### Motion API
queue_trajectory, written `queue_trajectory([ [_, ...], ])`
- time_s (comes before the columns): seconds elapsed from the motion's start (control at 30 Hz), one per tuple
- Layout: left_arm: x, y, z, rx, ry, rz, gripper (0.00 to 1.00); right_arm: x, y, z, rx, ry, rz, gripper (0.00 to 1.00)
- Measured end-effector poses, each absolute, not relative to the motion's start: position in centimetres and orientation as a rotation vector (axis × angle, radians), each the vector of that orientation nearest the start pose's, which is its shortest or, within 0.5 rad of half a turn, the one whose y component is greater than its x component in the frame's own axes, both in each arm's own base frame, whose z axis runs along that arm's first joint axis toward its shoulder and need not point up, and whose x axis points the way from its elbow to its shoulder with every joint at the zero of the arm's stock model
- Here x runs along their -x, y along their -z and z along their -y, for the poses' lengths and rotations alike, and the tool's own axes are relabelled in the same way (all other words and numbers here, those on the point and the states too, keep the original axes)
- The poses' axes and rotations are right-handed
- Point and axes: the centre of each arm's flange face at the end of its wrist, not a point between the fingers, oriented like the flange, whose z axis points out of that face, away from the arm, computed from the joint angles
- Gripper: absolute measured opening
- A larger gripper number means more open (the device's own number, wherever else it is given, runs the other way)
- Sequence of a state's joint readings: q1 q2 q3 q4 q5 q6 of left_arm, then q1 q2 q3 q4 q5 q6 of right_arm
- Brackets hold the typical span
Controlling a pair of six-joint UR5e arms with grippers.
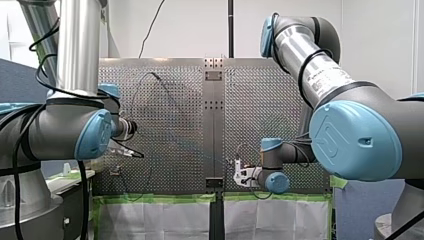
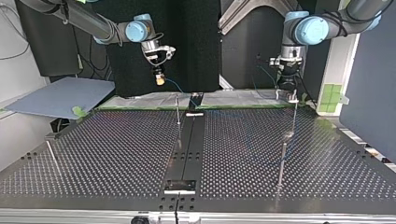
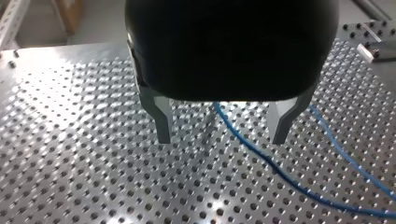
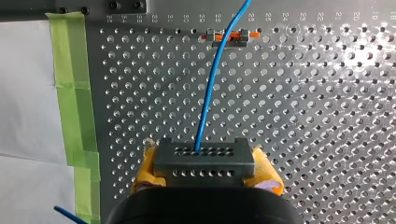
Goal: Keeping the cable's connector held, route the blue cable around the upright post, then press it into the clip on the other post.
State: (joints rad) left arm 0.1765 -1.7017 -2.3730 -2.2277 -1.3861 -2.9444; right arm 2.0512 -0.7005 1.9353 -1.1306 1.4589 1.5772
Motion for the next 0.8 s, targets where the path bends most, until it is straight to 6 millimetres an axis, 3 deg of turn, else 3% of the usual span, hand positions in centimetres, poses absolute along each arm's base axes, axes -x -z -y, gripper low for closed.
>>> queue_trajectory([
  [0.33, -39.5, -19.0, 8.6, 0.998, 1.019, -1.362, 1.0, -37.9, 4.3, 41.4, -1.724, -1.57, 0.937, 0.0],
  [0.8, -38.7, -23.5, 7.4, 0.947, 0.849, -1.325, 1.0, -37.9, 4.3, 41.4, -1.722, -1.579, 0.943, 0.0],
])
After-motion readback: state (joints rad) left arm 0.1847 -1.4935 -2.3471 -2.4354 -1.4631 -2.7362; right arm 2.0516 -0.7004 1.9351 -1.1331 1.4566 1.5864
